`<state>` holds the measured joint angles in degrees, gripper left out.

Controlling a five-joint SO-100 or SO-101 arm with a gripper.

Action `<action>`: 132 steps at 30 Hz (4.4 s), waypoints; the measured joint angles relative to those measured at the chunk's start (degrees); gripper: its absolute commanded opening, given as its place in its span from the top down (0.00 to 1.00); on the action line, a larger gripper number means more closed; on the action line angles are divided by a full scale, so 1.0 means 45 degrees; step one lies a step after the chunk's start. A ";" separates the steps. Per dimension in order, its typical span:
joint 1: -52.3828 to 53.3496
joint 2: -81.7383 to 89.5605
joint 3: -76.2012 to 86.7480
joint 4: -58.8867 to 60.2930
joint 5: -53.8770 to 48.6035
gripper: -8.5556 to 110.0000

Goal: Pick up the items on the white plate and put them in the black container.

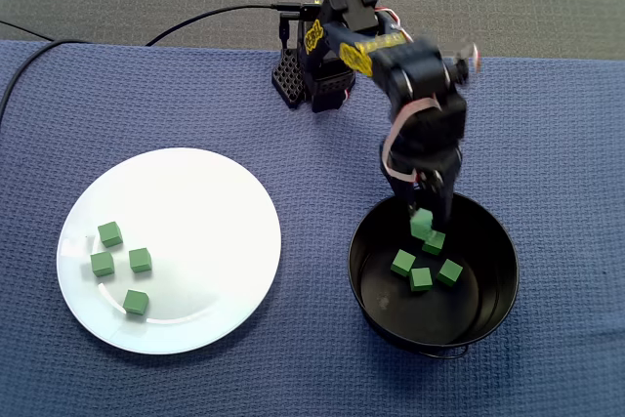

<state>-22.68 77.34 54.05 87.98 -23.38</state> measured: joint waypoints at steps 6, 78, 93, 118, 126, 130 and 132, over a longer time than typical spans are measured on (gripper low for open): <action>-0.0313 -0.0547 0.1973 -0.0742 0.0000 0.81; 1.4297 -0.7266 -0.0176 -0.6309 -0.6855 0.93; 1.3789 -0.4277 -0.5195 -0.3535 -0.1543 0.93; -0.0918 -0.2031 0.3711 -0.0664 -0.0039 0.65; -0.0586 -0.1562 0.0781 0.2070 0.0684 0.72; 0.1309 -0.0254 -0.2832 0.2852 0.1113 0.77; 0.2813 0.0605 -0.3828 0.2793 0.0879 0.76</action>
<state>-10.02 80.07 36.83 100.55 -19.42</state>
